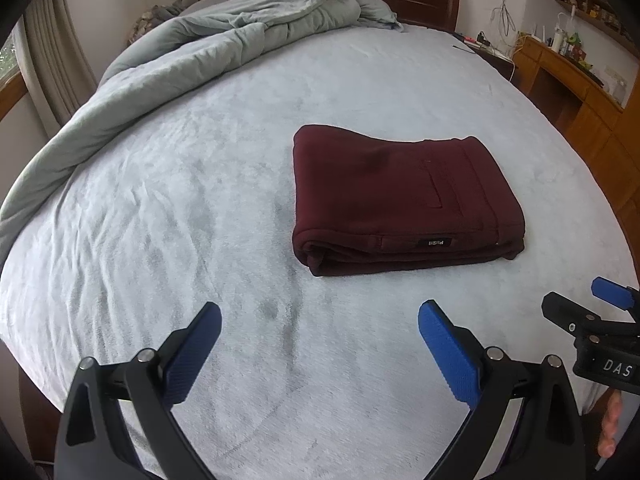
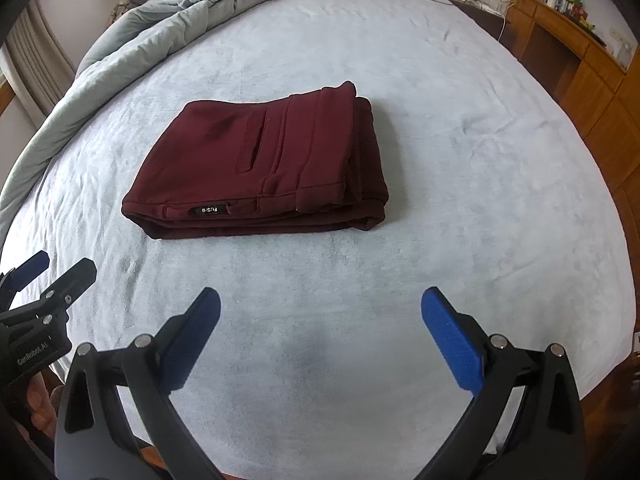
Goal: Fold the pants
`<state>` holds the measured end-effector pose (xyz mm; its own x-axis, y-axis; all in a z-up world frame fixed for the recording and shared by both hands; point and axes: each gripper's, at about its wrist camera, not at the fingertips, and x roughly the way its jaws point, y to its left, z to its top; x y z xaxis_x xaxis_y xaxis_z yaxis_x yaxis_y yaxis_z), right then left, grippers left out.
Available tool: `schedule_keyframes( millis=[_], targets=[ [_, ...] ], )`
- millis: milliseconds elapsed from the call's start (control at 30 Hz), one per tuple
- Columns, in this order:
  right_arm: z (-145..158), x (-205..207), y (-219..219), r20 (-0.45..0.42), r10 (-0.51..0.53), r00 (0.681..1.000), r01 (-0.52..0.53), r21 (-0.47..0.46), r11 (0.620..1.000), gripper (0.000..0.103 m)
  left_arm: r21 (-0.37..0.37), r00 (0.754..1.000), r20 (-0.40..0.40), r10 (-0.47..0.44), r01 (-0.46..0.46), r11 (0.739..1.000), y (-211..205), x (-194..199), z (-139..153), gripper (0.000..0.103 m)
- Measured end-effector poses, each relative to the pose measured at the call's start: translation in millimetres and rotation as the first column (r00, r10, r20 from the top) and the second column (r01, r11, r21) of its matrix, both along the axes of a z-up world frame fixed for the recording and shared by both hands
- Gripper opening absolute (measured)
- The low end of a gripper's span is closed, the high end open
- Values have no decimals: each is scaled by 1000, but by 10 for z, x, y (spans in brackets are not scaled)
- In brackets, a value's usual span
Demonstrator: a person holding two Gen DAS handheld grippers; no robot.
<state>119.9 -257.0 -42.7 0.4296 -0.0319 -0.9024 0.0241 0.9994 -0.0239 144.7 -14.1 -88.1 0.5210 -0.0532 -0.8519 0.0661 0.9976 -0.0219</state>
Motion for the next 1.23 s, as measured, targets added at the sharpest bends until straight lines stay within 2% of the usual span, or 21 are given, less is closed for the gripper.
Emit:
schedule_keyframes(
  millis=[667, 833, 1233],
  targets=[
    [49, -26, 40, 23, 13, 1000, -12, -21, 1000, 100, 4, 1000, 3, 8, -8, 1000, 17, 27, -3, 99],
    [52, -24, 36, 29, 11, 1000, -10, -15, 1000, 100, 4, 1000, 25, 10, -10, 1000, 26, 7, 6, 99],
    [56, -28, 15, 31, 2, 1000, -2, -7, 1000, 100, 3, 1000, 3, 10, -10, 1000, 60, 37, -12, 99]
  ],
)
